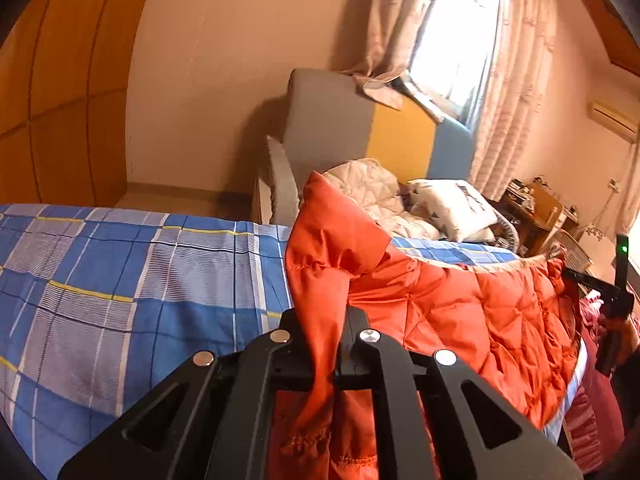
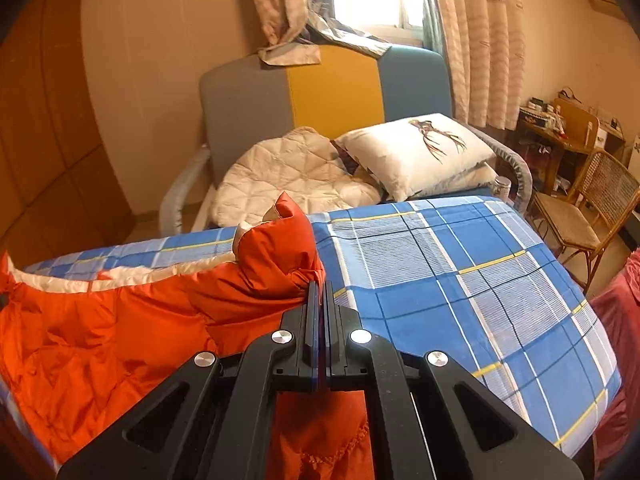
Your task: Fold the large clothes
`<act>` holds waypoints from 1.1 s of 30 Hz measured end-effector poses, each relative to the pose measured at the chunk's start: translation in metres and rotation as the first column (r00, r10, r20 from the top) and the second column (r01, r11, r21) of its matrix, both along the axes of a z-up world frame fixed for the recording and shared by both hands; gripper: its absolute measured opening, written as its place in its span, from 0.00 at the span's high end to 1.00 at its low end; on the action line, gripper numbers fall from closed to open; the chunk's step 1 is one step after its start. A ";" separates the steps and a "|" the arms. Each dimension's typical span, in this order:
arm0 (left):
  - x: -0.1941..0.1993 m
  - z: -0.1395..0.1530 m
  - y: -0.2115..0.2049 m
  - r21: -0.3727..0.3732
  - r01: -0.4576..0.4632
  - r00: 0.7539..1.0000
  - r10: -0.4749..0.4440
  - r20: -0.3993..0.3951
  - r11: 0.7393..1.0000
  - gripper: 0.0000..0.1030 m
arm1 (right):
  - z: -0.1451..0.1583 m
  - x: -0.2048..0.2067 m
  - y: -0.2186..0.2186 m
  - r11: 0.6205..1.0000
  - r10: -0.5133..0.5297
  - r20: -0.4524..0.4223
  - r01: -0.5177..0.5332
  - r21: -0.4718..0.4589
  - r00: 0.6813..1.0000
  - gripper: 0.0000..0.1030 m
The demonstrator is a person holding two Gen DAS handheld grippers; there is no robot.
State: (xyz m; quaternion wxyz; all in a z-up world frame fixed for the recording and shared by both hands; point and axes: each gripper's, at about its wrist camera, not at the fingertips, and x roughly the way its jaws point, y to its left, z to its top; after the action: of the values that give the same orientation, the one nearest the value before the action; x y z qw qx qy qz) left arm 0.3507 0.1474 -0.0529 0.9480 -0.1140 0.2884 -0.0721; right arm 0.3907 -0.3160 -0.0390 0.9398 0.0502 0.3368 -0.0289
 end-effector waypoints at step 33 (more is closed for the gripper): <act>-0.018 -0.033 -0.062 0.018 0.016 0.997 -0.014 -0.070 1.000 0.46 | -0.027 -0.042 0.072 0.987 0.162 -0.062 -0.161 0.030 0.985 0.47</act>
State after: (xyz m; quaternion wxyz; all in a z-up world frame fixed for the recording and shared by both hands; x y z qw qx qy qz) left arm 0.3324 0.0856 -0.0860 0.9378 -0.1053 0.3228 -0.0724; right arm 0.3488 -0.2441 -0.0656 0.9270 0.0335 0.3701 0.0500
